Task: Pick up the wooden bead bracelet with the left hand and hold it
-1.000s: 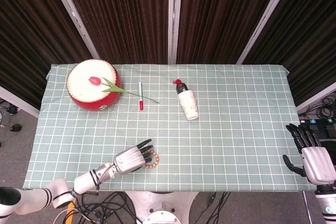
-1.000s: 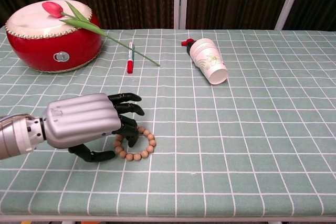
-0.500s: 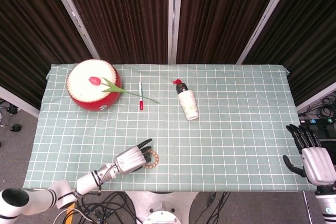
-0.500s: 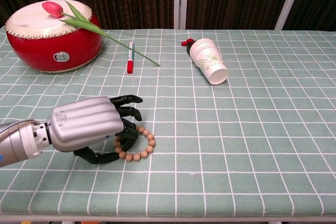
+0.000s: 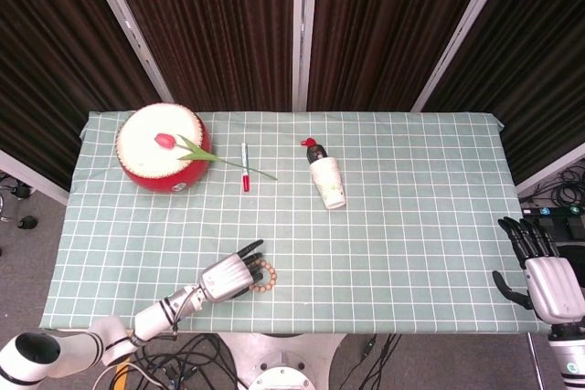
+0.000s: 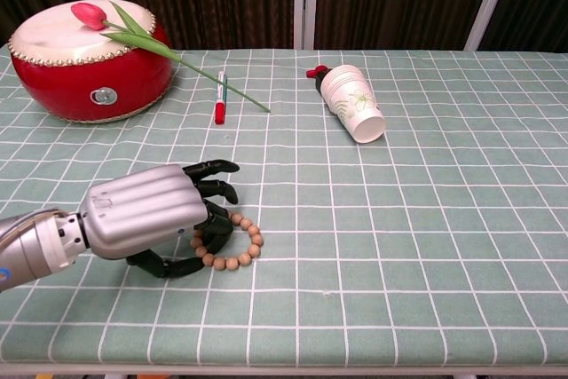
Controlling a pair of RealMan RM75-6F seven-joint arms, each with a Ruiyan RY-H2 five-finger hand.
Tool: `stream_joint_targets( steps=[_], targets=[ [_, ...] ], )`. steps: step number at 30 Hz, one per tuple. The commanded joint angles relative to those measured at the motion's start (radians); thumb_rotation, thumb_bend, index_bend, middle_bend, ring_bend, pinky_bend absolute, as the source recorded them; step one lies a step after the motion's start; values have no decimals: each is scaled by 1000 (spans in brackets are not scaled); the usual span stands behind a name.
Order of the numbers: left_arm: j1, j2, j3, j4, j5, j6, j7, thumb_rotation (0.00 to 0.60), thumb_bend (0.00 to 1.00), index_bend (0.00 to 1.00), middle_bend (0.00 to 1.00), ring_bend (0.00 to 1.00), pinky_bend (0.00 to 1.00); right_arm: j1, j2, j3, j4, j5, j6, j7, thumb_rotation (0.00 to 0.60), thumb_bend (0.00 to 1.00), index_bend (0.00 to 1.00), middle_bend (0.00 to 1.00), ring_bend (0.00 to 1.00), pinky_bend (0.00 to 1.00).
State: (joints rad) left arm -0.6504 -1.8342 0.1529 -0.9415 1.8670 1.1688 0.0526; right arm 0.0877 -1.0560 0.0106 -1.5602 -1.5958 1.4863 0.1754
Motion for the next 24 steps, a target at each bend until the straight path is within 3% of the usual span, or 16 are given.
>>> stream_joint_targets(
  steps=[1,4,10,14,18,24],
  targets=[
    [0,-3,-2,3,-8,-2,2,600,378,529,516,228,62,-1,1,0,0,0,2,0,600,265,0,77,0,0],
    [7,-2,-8,0,-28,3,-19,600,450,550,560,271,73,-2,1,1,0,-1,6,2,600,261,0,78,0,0],
    [29,25,-29,-57,-92,31,-196,600,464,579,593,295,83,-6,2,2,1,-6,18,5,600,239,0,81,0,0],
    [45,63,-53,-130,-156,44,-413,600,464,588,602,295,88,-11,3,3,1,-11,29,8,600,234,0,83,0,0],
    [59,125,-92,-244,-250,23,-716,600,462,590,608,295,96,-15,5,4,-1,-15,40,9,600,234,0,86,0,0],
    [58,254,-144,-461,-400,-110,-1129,600,458,582,606,295,107,-18,8,4,-5,-22,50,9,600,233,0,87,0,0]
  ],
)
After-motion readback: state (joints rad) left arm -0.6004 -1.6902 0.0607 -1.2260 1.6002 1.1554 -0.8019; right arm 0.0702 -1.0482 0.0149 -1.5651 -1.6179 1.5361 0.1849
